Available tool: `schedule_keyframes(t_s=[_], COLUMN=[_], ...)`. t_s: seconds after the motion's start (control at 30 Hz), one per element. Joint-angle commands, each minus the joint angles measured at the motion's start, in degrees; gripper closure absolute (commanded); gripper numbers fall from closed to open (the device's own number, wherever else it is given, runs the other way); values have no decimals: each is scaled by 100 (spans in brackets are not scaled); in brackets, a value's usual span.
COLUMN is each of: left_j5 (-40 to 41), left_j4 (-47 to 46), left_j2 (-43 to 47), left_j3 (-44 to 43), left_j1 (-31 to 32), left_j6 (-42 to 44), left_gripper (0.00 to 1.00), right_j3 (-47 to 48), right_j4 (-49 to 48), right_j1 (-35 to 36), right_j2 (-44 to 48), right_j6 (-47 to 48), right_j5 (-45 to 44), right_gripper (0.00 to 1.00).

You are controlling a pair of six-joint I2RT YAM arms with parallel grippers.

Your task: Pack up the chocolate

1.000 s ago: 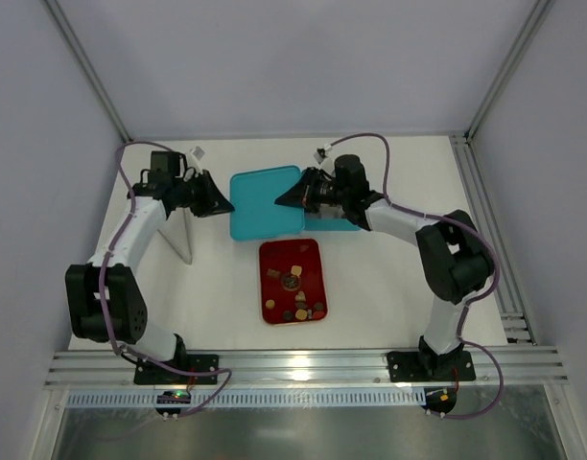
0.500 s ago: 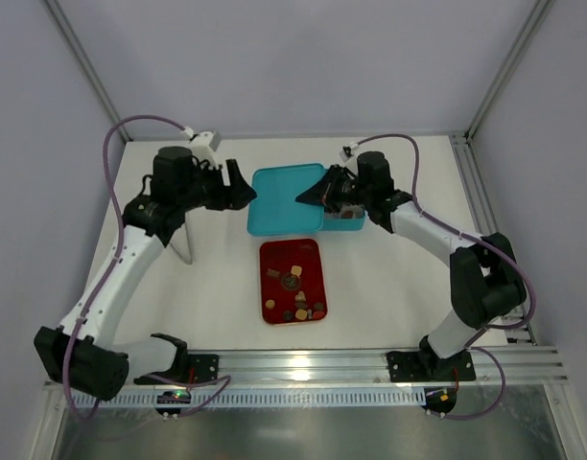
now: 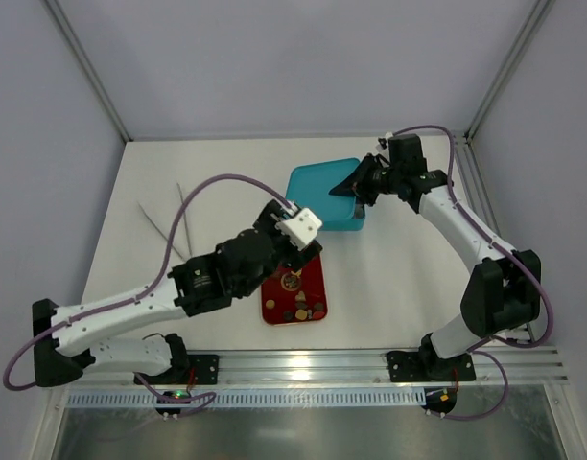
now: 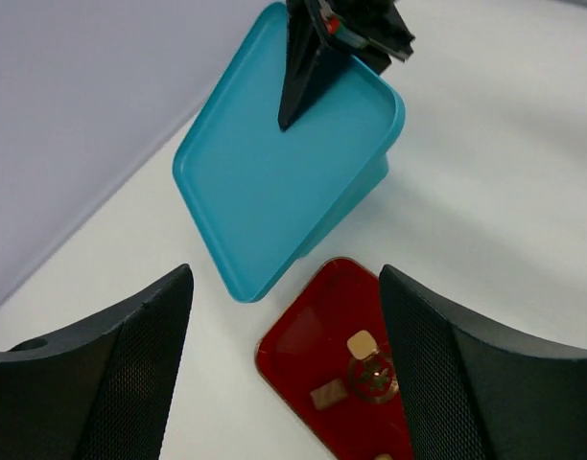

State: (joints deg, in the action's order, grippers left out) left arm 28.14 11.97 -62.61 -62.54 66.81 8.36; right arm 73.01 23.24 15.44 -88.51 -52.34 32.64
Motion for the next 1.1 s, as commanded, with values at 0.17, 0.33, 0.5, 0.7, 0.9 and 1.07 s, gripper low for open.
schedule_keyframes(t_s=[0.17, 0.33, 0.5, 0.7, 0.9, 1.07], left_j5=[1493, 1431, 1282, 1185, 1132, 930], left_j4=[-2504, -2963, -3262, -3209, -3499, -3736], left_j2=[-542, -893, -1174, -1218, -1640, -1746], left_j3=[576, 708, 779, 849, 867, 832], left_j1=[956, 1054, 1089, 1115, 984, 598], left_j6=[2476, 3039, 3234, 3145, 3356, 3277], left_gripper=[22, 22, 22, 23, 23, 24], right_j3=[881, 934, 943, 943, 873, 759], right_j4=[1041, 1130, 1156, 1147, 1112, 1077], right_j1=[-50, -50, -59, -59, -68, -68], right_j2=[317, 378, 431, 440, 536, 703], right_j6=[312, 294, 285, 277, 198, 136], right_j5=[23, 23, 14, 31, 76, 146], right_gripper=[96, 96, 96, 96, 96, 96])
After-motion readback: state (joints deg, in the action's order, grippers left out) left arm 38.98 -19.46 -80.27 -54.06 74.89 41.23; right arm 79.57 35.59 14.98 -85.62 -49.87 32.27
